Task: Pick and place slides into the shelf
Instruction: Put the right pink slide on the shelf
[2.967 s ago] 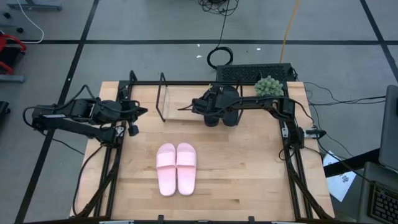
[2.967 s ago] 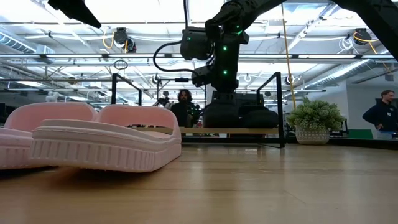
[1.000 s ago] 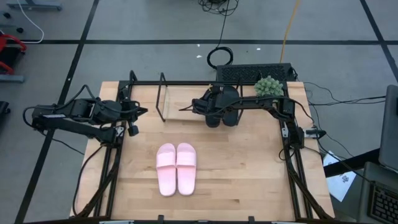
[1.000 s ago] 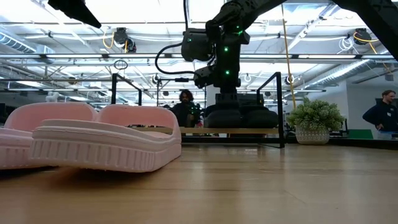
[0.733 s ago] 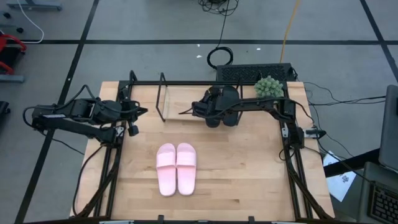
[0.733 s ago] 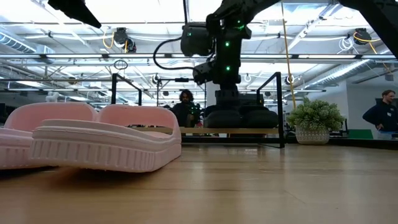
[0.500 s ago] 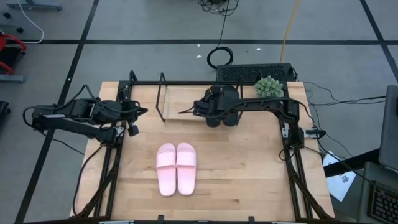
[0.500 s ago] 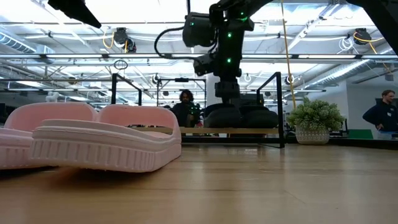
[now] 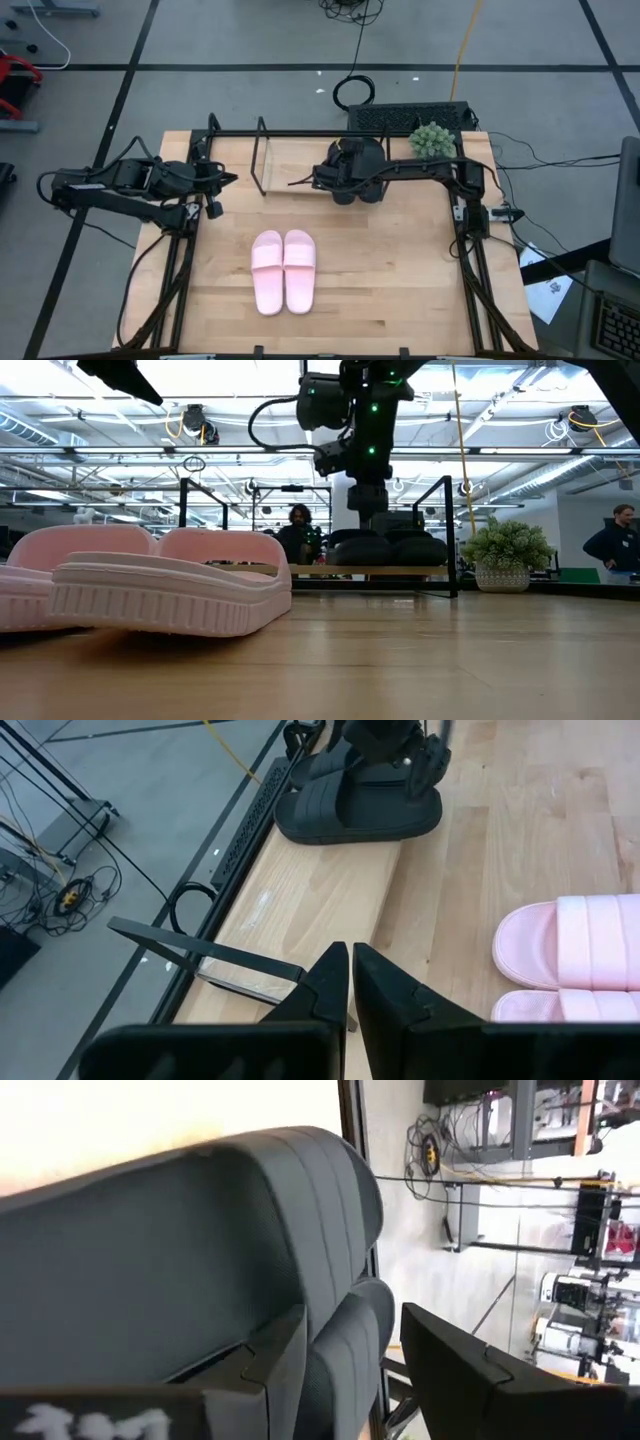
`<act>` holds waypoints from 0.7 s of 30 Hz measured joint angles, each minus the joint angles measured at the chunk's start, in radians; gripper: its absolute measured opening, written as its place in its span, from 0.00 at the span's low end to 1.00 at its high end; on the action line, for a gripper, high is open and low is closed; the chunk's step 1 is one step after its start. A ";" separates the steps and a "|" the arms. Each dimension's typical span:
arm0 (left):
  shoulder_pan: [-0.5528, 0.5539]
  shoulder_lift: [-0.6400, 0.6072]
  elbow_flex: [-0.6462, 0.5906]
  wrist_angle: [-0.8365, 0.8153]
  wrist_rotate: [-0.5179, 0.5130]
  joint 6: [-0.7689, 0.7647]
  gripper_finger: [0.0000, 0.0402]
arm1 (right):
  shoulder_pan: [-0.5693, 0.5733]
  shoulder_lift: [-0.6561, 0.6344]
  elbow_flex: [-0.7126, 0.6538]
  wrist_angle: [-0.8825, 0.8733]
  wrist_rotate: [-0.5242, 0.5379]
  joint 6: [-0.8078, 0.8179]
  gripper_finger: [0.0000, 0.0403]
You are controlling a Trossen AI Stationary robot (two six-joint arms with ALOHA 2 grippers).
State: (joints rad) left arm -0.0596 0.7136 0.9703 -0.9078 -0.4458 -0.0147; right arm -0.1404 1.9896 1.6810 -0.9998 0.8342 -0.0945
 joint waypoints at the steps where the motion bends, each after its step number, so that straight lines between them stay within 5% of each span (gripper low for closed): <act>1: 0.000 0.000 0.000 0.000 0.000 0.001 0.06 | 0.006 0.000 0.000 -0.001 0.000 -0.001 0.39; 15: 0.000 0.000 0.000 -0.003 0.014 -0.018 0.06 | 0.189 -0.102 0.002 -0.025 -0.012 0.055 0.39; 21: -0.001 0.002 0.000 -0.010 0.159 -0.091 0.06 | 0.365 -0.208 0.003 0.076 -0.198 0.079 0.39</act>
State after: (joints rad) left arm -0.0603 0.7152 0.9701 -0.9177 -0.2872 -0.1061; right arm 0.2246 1.7818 1.6840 -0.9235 0.6359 -0.0159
